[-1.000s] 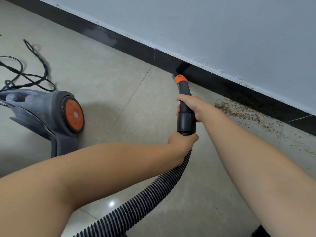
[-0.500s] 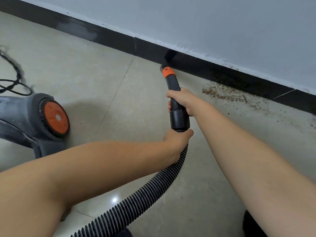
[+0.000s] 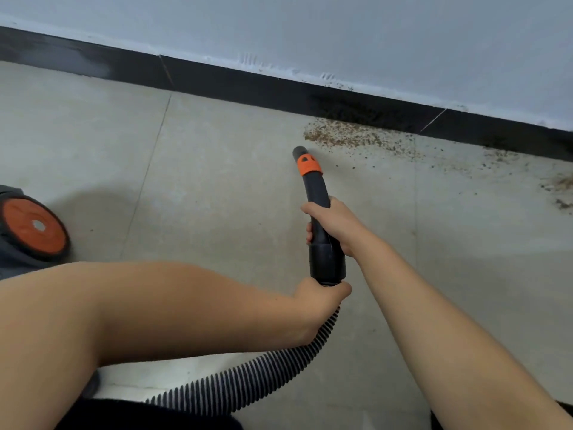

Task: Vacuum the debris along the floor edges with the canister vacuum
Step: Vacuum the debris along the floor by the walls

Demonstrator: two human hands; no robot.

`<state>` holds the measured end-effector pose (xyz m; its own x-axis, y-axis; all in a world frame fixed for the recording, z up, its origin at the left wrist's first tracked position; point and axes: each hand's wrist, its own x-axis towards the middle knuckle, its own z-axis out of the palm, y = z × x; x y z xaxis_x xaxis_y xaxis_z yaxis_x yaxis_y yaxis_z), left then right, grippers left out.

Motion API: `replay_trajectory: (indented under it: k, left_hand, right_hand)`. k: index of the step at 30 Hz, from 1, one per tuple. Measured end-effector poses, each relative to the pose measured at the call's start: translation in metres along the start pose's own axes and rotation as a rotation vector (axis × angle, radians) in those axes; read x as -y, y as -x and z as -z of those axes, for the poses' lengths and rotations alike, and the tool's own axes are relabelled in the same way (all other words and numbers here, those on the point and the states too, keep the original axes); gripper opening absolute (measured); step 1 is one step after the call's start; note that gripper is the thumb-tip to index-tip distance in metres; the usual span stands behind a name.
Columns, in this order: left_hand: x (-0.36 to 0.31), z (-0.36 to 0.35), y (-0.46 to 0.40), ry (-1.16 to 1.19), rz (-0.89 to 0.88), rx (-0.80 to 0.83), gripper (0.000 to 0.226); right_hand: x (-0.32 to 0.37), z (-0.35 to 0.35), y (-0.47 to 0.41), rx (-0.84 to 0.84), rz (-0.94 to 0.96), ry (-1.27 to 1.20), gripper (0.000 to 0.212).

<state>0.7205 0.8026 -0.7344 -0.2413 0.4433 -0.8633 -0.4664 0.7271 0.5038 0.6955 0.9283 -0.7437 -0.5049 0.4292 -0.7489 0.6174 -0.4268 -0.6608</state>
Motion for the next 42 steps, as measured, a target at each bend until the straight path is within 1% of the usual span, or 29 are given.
replay_trajectory:
  k: [3, 10, 15, 18, 20, 25, 28, 31, 34, 37, 42]
  left_hand:
    - [0.005, -0.011, 0.003, -0.008, 0.009, 0.044, 0.012]
    - [0.004, -0.059, 0.016, -0.043, 0.002, 0.110, 0.014]
    - [-0.014, -0.087, 0.016, -0.036, -0.005, 0.080, 0.013]
    - [-0.026, -0.095, 0.016, -0.019, -0.021, 0.032, 0.015]
    - [-0.031, -0.096, 0.017, 0.000, -0.032, -0.002, 0.013]
    - [-0.034, -0.084, 0.016, 0.105, -0.039, -0.123, 0.013]
    - [-0.034, -0.073, 0.013, 0.143, -0.057, -0.193, 0.014]
    - [-0.035, -0.063, 0.010, 0.151, -0.058, -0.216, 0.013]
    - [-0.038, -0.062, 0.008, 0.103, -0.039, -0.196, 0.014]
    - [-0.037, -0.073, 0.007, 0.041, -0.033, -0.137, 0.018]
    - [-0.036, -0.094, 0.009, 0.015, -0.045, -0.062, 0.015]
  right_hand:
    - [-0.011, 0.018, 0.010, -0.068, -0.016, -0.087, 0.019]
    - [-0.037, 0.075, 0.032, -0.111, -0.046, -0.193, 0.021]
    - [-0.033, 0.107, 0.027, -0.160, -0.029, -0.203, 0.017]
    - [-0.023, 0.119, 0.018, -0.185, -0.041, -0.180, 0.018]
    - [-0.015, 0.118, 0.013, -0.152, -0.059, -0.142, 0.019]
    - [0.005, 0.088, 0.001, 0.038, -0.045, -0.030, 0.023]
    - [0.012, 0.067, -0.004, 0.125, -0.033, -0.017, 0.022]
    - [0.015, 0.058, -0.007, 0.160, -0.018, -0.047, 0.022]
    - [0.014, 0.065, -0.009, 0.103, -0.008, -0.100, 0.024]
    - [0.005, 0.084, -0.008, 0.030, -0.020, -0.130, 0.022]
    - [-0.009, 0.113, 0.002, -0.052, -0.035, -0.168, 0.020]
